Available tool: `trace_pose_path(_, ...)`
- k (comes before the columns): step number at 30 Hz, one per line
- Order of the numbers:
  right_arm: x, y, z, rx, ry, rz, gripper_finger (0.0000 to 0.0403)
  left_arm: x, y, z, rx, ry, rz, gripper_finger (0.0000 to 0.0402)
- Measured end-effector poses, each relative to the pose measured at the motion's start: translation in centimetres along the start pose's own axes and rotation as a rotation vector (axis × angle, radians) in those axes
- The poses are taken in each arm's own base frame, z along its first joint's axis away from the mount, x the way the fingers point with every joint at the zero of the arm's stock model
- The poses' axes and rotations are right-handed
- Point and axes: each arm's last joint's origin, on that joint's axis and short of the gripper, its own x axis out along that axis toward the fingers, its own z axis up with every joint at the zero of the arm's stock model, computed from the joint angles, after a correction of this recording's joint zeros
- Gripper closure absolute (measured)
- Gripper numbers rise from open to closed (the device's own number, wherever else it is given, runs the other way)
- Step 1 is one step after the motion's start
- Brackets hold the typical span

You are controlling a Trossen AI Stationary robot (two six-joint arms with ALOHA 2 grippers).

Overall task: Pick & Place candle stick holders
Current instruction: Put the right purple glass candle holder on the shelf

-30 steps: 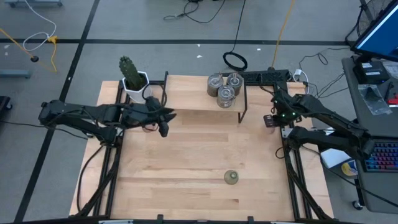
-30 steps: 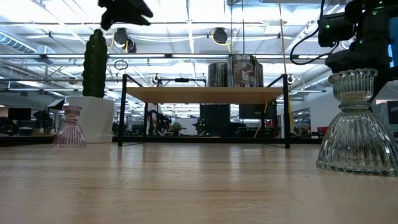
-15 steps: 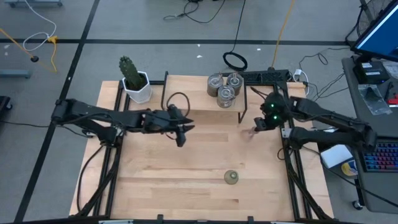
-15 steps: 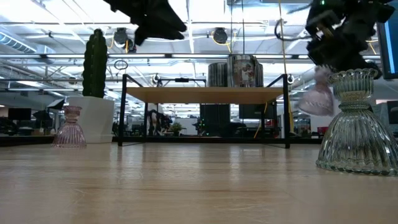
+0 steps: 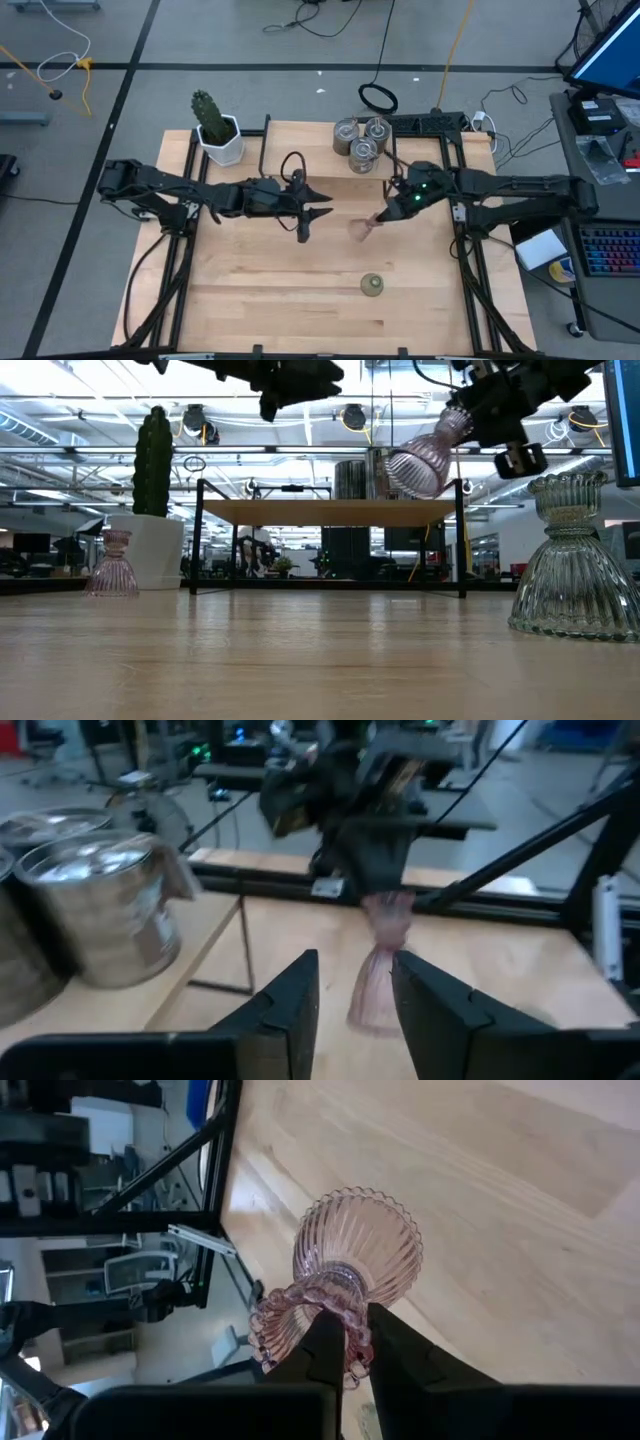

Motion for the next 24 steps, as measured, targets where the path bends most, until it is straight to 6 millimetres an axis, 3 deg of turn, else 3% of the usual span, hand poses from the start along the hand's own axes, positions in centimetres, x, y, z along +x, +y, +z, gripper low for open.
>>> trace_pose_path(8,2.8,0.4,1.1,0.004,0.032,0.024,0.0384,0.0,-0.4,0.3,-0.001,-0.027,-0.066,0.0201)
trace_pose_path(14,3.7,2.2,2.3,-0.043,0.028,0.031,0.0384,-0.1,-0.8,0.3,0.021,-0.016,-0.087,0.0155)
trace_pose_path(24,5.1,5.3,4.2,-0.14,0.043,-0.012,0.0384,-0.3,-2.0,-0.6,0.013,0.062,-0.115,0.0135)
